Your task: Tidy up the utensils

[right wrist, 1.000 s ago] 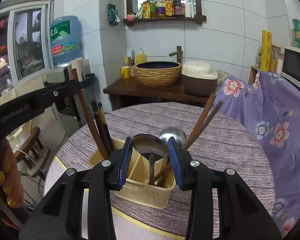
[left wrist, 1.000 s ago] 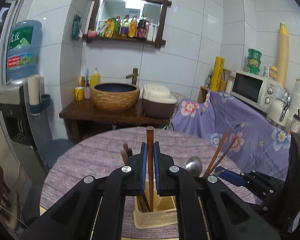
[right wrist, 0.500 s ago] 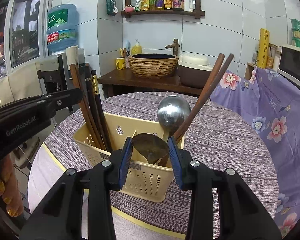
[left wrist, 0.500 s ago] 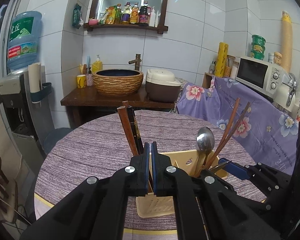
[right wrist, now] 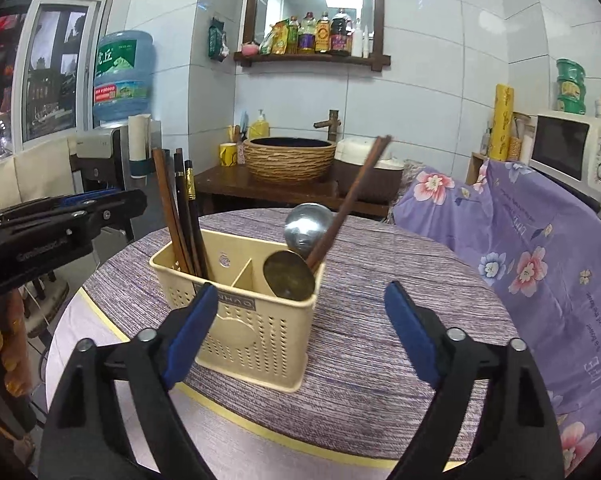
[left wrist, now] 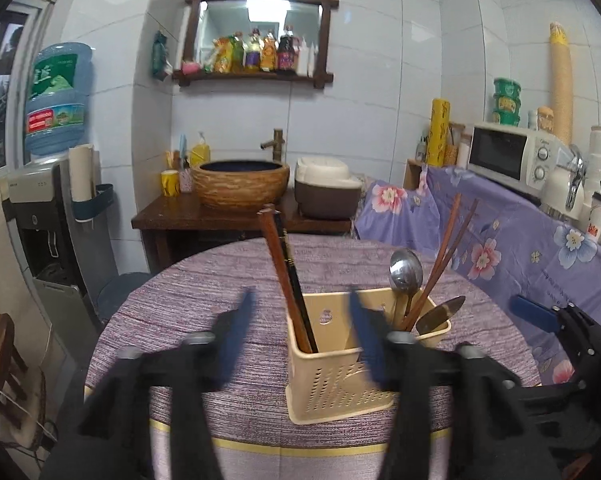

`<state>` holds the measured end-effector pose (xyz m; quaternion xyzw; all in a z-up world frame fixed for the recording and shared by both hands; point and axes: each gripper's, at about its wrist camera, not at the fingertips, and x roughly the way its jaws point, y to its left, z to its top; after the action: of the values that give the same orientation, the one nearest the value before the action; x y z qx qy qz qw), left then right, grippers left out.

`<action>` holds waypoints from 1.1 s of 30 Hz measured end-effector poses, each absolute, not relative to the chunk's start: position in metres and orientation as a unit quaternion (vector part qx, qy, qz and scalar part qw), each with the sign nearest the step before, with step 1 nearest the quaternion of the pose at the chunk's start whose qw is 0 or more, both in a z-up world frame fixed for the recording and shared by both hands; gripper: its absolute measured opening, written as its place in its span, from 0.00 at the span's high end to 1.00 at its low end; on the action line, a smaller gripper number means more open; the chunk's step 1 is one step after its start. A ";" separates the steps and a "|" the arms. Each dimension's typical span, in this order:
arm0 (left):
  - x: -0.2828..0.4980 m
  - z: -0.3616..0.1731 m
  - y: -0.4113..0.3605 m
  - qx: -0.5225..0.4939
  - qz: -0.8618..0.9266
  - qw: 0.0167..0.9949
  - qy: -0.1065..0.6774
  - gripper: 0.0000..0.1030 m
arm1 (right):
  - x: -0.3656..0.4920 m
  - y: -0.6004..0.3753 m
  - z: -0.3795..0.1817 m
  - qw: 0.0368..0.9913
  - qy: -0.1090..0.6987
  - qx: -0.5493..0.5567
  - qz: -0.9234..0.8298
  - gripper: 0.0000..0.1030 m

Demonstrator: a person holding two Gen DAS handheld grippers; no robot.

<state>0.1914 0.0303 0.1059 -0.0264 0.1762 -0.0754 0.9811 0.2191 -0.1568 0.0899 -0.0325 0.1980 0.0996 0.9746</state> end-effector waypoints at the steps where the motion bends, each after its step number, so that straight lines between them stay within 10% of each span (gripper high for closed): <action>1: 0.183 0.105 0.034 -0.033 -0.072 0.984 0.161 0.22 | 0.212 -0.162 0.089 0.976 0.193 -0.028 0.095 0.07; 4: 0.148 0.094 0.042 -0.040 -0.083 0.989 0.113 0.05 | 0.185 -0.180 0.081 0.981 0.174 -0.008 0.084 0.06; 33: -0.036 0.005 0.027 -0.024 -0.025 0.997 0.074 0.05 | -0.016 -0.179 -0.015 0.987 0.130 -0.013 0.092 0.06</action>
<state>-0.0355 0.0268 0.0046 -0.0239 0.0739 -0.0250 0.9967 -0.0158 -0.1786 -0.0147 -0.0126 0.1304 0.0919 0.9871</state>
